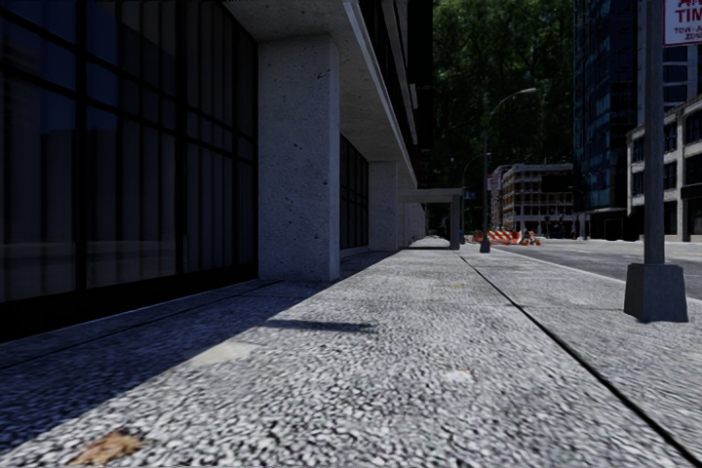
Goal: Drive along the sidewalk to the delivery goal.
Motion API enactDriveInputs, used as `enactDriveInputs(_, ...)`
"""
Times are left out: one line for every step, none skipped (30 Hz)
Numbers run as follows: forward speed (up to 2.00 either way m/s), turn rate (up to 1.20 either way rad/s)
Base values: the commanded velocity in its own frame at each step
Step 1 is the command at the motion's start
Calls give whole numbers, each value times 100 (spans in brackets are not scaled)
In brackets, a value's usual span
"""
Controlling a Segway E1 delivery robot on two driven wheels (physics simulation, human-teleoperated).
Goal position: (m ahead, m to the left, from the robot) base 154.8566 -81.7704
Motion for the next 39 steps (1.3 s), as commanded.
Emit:
enactDriveInputs(61, 0)
enactDriveInputs(200, 0)
enactDriveInputs(200, 0)
enactDriveInputs(200, 0)
enactDriveInputs(200, 0)
enactDriveInputs(200, 0)
enactDriveInputs(200, 0)
enactDriveInputs(200, 0)
enactDriveInputs(200, 0)
enactDriveInputs(200, 0)
enactDriveInputs(200, 0)
enactDriveInputs(200, 0)
enactDriveInputs(200, 0)
enactDriveInputs(200, 0)
enactDriveInputs(200, 0)
enactDriveInputs(200, -80)
enactDriveInputs(200, -120)
enactDriveInputs(200, -120)
enactDriveInputs(200, -120)
enactDriveInputs(200, -116)
enactDriveInputs(200, -8)
enactDriveInputs(200, 0)
enactDriveInputs(200, 0)
enactDriveInputs(200, 0)
enactDriveInputs(200, 0)
enactDriveInputs(200, 0)
enactDriveInputs(200, 0)
enactDriveInputs(200, 0)
enactDriveInputs(200, 0)
enactDriveInputs(200, 0)
enactDriveInputs(200, 0)
enactDriveInputs(200, 0)
enactDriveInputs(200, 0)
enactDriveInputs(200, 0)
enactDriveInputs(200, 0)
enactDriveInputs(200, 0)
enactDriveInputs(200, 0)
enactDriveInputs(200, 0)
enactDriveInputs(200, 0)
